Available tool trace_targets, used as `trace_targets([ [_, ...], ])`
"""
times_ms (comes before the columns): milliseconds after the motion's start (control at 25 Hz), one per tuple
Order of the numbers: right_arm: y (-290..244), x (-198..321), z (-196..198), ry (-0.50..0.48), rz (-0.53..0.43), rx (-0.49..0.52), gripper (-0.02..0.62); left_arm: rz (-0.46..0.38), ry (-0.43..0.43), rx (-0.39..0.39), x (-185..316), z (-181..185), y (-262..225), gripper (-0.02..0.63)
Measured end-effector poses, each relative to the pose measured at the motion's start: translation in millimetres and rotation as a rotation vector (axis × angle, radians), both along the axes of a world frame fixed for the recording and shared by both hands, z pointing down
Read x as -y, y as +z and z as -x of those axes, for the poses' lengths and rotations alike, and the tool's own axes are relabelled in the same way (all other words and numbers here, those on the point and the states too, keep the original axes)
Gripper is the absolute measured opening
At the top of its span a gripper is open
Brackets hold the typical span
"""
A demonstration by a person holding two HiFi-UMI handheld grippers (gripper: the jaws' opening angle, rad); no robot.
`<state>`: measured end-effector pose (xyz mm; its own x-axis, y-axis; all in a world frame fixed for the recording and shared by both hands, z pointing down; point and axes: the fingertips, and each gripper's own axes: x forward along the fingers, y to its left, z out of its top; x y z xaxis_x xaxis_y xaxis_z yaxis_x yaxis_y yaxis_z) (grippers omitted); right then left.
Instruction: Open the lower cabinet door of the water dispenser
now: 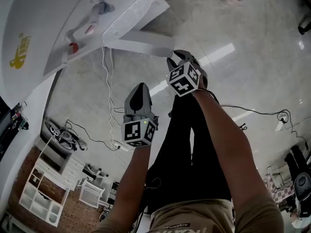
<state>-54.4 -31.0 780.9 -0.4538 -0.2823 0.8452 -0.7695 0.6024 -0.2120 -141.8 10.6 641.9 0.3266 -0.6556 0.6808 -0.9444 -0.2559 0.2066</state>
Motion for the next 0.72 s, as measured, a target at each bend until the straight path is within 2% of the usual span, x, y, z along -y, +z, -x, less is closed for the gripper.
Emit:
trace_targets([
  [160, -0.5, -10.6, 3.6, 0.025, 0.007, 0.002, 0.112, 0.007, -0.046, 0.006, -15.8, -7.2, -3.1, 0.003],
  [360, -3.3, -17.9, 7.4, 0.07, 0.025, -0.051, 0.112, 0.01, -0.102, 0.002, -23.3, -12.0, -17.5, 0.003],
  [480, 0.4, -26.2, 11.5, 0.095, 0.032, -0.039, 0.112, 0.012, -0.135, -0.002, -26.6, -11.6, -19.6, 0.003],
  [720, 1.0, -35.2, 21.4, 0.101, 0.006, -0.023, 0.112, 0.004, -0.143, -0.018, -30.6, -4.4, -8.1, 0.003],
])
